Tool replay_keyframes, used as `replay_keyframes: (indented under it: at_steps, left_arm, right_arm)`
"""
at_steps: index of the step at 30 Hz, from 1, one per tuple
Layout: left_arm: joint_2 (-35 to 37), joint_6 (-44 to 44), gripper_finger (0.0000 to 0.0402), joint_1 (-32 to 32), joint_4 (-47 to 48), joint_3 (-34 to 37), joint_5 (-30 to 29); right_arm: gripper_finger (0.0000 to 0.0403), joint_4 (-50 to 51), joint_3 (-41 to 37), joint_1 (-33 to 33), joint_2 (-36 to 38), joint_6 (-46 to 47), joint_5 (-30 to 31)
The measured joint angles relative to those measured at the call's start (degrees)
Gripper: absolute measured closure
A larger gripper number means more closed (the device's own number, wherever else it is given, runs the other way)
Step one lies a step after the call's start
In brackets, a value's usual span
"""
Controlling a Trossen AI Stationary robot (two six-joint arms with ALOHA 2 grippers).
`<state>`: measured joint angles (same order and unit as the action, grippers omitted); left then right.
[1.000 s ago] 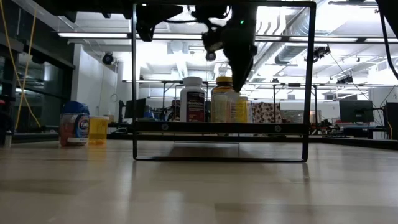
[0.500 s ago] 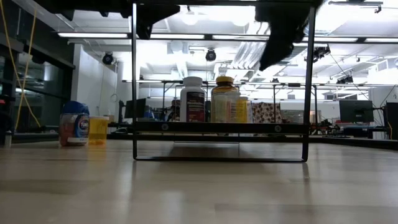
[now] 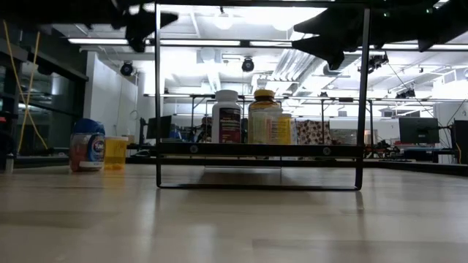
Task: Pick and place medicine bottles onto shelf by color
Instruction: Put the blue pill bottle on the shelf
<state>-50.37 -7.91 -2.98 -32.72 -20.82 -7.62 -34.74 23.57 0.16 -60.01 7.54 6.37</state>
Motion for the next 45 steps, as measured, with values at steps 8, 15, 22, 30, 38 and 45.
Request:
replay_keyframes:
  at_steps: [8,15,22,30,38,45]
  left_arm:
    - [2.71,-0.86,0.0197,0.0,3.4,2.52,-5.34]
    - [2.73,-7.91,0.0197,0.04,15.9,-1.15,-10.3]
    - [0.08,-32.83,0.0205,0.62,61.73,-14.29,-25.64]
    - [-1.54,-53.13,0.0218,3.12,86.28,-17.5,-29.34]
    - [-2.53,-57.7,0.022,4.9,88.88,-17.23,-33.17]
    - [-5.07,-63.8,0.022,5.67,88.71,-12.01,-29.09]
  right_arm:
    - [0.0192,-0.5,-0.04,-0.26,0.0,0.1,1.92]
    - [0.0192,1.43,-0.04,-0.26,0.0,2.84,2.25]
    - [0.0192,2.42,-0.02,-0.26,-0.02,2.93,5.39]
    - [0.0192,3.3,-0.02,-0.26,-0.02,2.92,6.54]
    - [0.0192,3.76,0.02,-0.26,-0.02,2.94,6.51]
    - [0.0192,3.76,0.03,-0.26,-0.02,2.94,6.49]
